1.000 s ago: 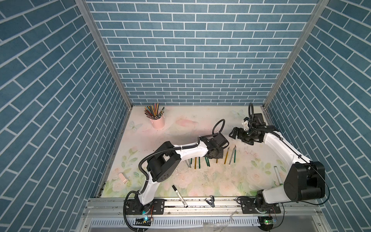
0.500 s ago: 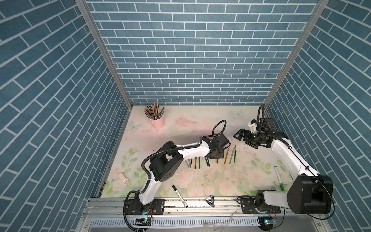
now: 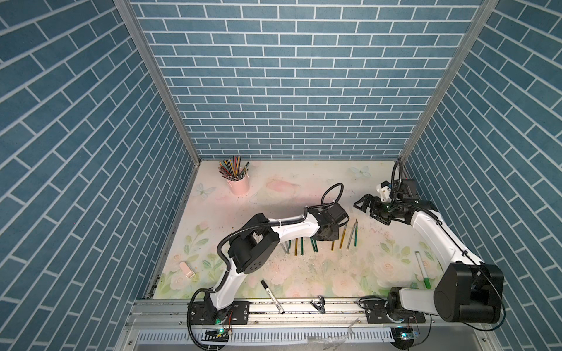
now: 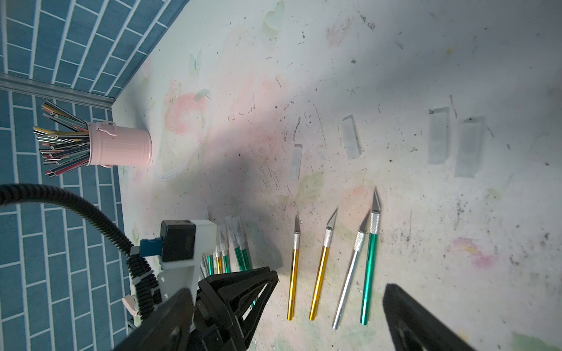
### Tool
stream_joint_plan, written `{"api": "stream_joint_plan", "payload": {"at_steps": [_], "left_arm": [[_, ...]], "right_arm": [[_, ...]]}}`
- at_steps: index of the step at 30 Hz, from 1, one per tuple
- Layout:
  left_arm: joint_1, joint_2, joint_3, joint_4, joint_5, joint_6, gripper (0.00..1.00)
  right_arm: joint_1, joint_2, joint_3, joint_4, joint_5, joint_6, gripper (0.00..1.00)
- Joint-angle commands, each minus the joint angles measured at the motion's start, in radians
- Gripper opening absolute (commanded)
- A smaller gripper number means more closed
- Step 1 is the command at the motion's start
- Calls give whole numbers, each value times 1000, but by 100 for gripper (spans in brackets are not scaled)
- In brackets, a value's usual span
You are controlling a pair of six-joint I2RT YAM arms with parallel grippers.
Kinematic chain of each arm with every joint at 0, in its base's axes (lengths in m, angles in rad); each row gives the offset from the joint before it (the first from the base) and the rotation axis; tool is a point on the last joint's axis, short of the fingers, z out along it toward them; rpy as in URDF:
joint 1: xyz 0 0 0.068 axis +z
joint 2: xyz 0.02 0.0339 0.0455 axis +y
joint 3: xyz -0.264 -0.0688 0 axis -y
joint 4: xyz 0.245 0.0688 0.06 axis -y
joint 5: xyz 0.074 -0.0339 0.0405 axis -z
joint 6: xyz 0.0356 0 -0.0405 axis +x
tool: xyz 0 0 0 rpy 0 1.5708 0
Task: Remove protective caps from carving knives
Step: Place the carving knife at the center of the board, then pick up the carving knife from the center of the board.
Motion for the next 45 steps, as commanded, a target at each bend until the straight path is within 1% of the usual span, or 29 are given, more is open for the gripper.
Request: {"api": "stream_joint_plan", "payload": {"at_steps": [1,4,8,9,10,13,14,17,18,22,26,31,33,35,37,39,41,45], "left_arm": [[-4,22,25,-24,-17,-18,22],[-4,13,26,-23,-15,-19,25],[-3,-18,25,-37,-30,-9,38],[-2,-28,26,-44,-40,-3,42],[-1,-37,25,-53,-49,0,49],[7,-73,18,-90,-79,14,80],[10,-86,12,-100,-88,17,86],[20,-121,-14,-130,-111,23,98],[22,-128,-17,-149,-120,25,99],[25,-118,-1,-229,-137,34,99],[24,-48,73,-347,-137,27,98],[12,-2,112,-365,-122,22,96],[11,8,125,-365,-123,21,91],[11,17,139,-367,-126,23,81],[11,27,153,-368,-122,28,75],[11,39,166,-368,-112,33,66],[11,49,178,-371,-106,36,61],[10,73,195,-377,-97,39,56]], "right_arm": [[-5,20,18,-25,-6,-16,98],[-4,23,18,-27,-9,-31,98],[-5,30,26,-42,10,-40,98],[-5,31,28,-46,22,-40,98],[-4,32,29,-45,23,-40,98],[-4,38,34,-41,37,-37,98],[-5,41,34,-35,39,-33,98],[-3,51,34,-12,37,-17,98],[-3,57,35,-3,34,-11,98],[-3,72,34,18,28,-2,98],[-3,80,39,22,28,-3,98],[-4,81,39,21,28,-7,97],[-4,79,37,19,28,-9,97],[-4,81,36,21,28,-10,97],[-4,81,32,22,27,-10,97],[-3,83,31,22,27,-12,97],[-3,83,31,22,27,-15,97],[-4,82,31,19,26,-20,96]]}}
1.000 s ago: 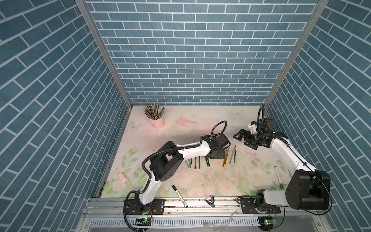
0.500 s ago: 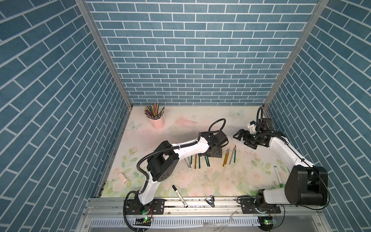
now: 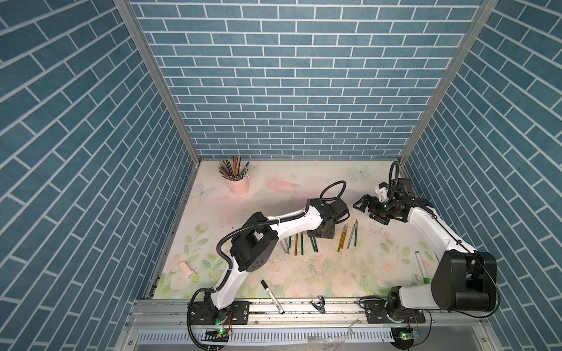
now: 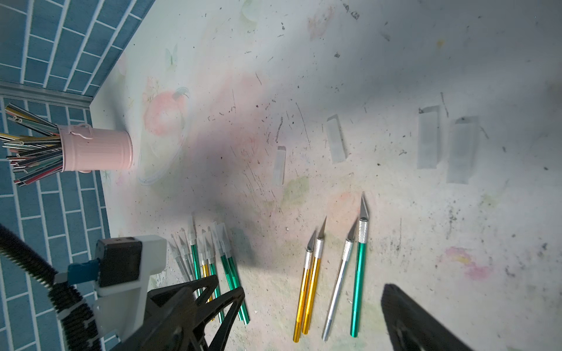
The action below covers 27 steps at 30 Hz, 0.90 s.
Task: Remove protective caps from carving knives
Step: Pick up the carving knife from the center of the board.
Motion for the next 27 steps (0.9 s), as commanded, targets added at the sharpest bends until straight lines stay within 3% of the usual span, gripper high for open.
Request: {"api": "stream_joint_plan", "payload": {"at_steps": [1,13,27], "left_arm": [[-3,34,17,-39,-8,-2,56],[-3,37,-1,-45,-25,-2,55],[-1,73,-6,-39,-5,5,48]], "right_arm": [[-3,11,24,-5,4,-15,96],[-3,15,29,-12,4,-23,94],[-3,23,34,-14,2,-23,88]]}}
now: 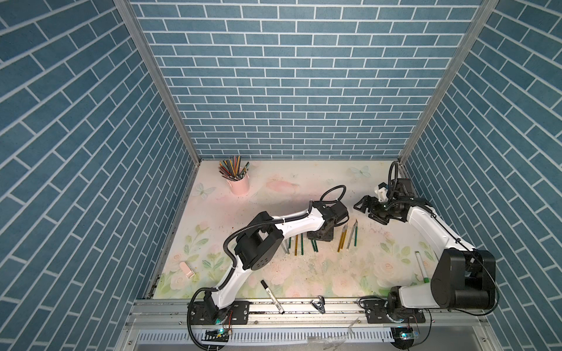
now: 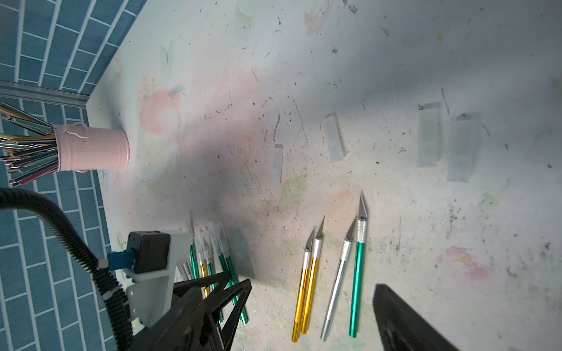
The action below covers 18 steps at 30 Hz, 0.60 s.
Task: Remove protective caps from carving knives
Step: Pick up the carving knife from the center of the board.
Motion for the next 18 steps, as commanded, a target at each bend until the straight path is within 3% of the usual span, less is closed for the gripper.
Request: {"api": "stream_joint_plan", "payload": {"at_steps": [1,8,14,18], "left_arm": [[-1,26,-10,-23,-9,-1,48],[-2,29,-35,-13,-5,0,48],[-2,53,-27,-4,9,5,35],[-2,64,-26,2,19,11,34]], "right_arm": [[-3,10,34,-12,3,-22,88],[-3,13,30,-10,3,-22,88],[-3,7,29,-11,4,-22,85],[-4,6,28,-9,3,-24,85]]}}
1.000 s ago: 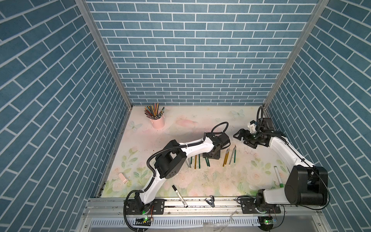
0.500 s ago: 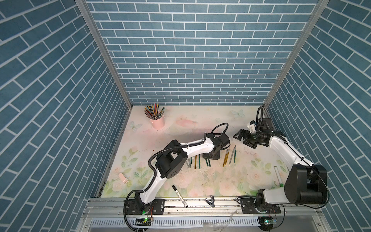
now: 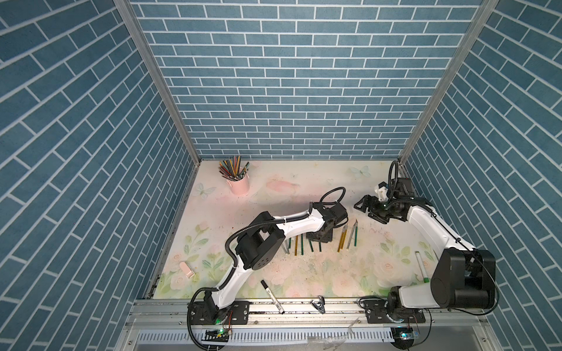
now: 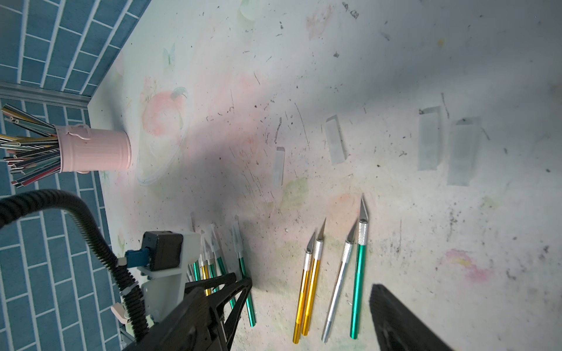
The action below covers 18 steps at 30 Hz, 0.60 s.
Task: Remove protective caps from carving knives
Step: Pick up the carving knife from the center of the board.
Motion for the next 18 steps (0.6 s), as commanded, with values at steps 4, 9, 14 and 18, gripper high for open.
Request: {"api": "stream_joint_plan", "payload": {"at_steps": [4,9,14,18], "left_arm": [[-2,65,-9,0,31,5,31],[-2,81,-13,-8,34,6,27],[-5,103,-15,-34,12,12,22],[-5,110,-21,-39,7,15,17]], "right_arm": [[-4,2,13,-6,0,-22,85],[-4,-6,6,-5,1,-25,85],[-3,8,1,13,-16,-21,85],[-4,16,9,19,-28,-19,85]]}}
